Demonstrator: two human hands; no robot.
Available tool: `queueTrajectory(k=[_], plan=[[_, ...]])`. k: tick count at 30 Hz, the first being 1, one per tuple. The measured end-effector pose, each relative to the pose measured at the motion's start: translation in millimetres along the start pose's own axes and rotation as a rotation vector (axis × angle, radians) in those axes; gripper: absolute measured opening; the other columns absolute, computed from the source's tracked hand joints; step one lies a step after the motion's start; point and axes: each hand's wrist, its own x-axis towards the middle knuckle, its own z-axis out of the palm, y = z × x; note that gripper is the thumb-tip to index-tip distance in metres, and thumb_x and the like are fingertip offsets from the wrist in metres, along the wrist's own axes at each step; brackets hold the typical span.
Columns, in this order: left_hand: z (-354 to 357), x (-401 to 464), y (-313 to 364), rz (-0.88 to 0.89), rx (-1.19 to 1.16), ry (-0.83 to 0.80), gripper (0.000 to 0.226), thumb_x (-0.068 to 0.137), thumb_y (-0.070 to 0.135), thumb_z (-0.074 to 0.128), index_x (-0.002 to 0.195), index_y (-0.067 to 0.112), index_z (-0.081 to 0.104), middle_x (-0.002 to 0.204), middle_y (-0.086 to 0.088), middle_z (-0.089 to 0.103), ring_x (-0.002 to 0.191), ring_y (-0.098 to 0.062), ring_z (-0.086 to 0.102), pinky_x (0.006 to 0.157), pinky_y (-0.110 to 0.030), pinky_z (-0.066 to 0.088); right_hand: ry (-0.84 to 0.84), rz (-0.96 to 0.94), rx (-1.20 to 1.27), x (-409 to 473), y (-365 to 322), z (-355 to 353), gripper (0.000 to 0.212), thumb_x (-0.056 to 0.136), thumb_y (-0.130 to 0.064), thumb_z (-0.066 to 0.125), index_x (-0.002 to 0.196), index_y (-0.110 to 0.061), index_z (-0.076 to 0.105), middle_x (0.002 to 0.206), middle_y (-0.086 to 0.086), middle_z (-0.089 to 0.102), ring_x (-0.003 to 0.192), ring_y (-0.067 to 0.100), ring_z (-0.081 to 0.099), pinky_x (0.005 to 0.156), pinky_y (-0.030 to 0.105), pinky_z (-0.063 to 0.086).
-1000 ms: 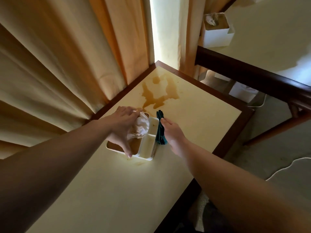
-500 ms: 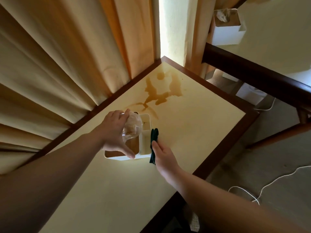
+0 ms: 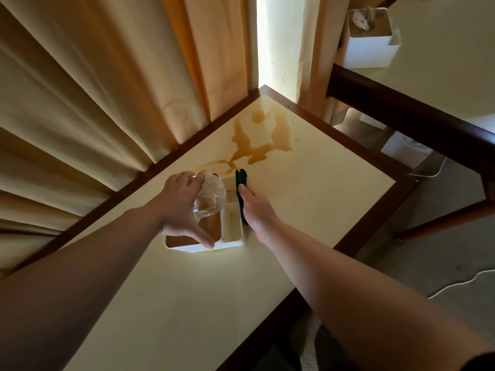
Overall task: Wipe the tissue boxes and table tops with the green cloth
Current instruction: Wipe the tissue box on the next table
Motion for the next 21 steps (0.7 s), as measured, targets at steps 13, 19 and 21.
queueTrajectory(k=[13, 19, 21], plan=[[0, 0, 1, -0.023, -0.008, -0.013, 0.168, 0.032, 0.089, 0.081, 0.162, 0.027, -0.006, 0.161, 0.002, 0.01, 0.149, -0.025, 0.007, 0.124, -0.045, 0.022, -0.049, 0.021, 0.1, -55, 44, -3, 0.022, 0.107, -0.034, 0.053, 0.118, -0.045, 0.068, 0.096, -0.027, 0.075, 0.089, -0.008, 0.069, 0.083, 0.024, 0.056], [-1, 2, 0, -0.021, -0.002, -0.016, 0.167, 0.03, 0.091, 0.078, 0.161, 0.025, -0.001, 0.159, 0.001, 0.012, 0.148, -0.025, 0.008, 0.124, -0.045, 0.02, -0.003, -0.071, 0.047, -20, -7, 8, 0.039, 0.1, -0.043, 0.062, 0.138, -0.036, 0.062, 0.114, -0.009, 0.074, 0.1, 0.011, 0.07, 0.081, 0.033, 0.059], [0, 2, 1, -0.02, 0.006, -0.016, 0.167, 0.033, 0.089, 0.08, 0.162, 0.024, -0.003, 0.161, 0.0, 0.01, 0.149, -0.025, 0.006, 0.125, -0.044, 0.018, 0.031, -0.055, 0.009, -10, -18, 9, 0.039, 0.103, -0.036, 0.058, 0.141, -0.034, 0.06, 0.112, -0.005, 0.073, 0.094, 0.01, 0.067, 0.07, 0.028, 0.053]])
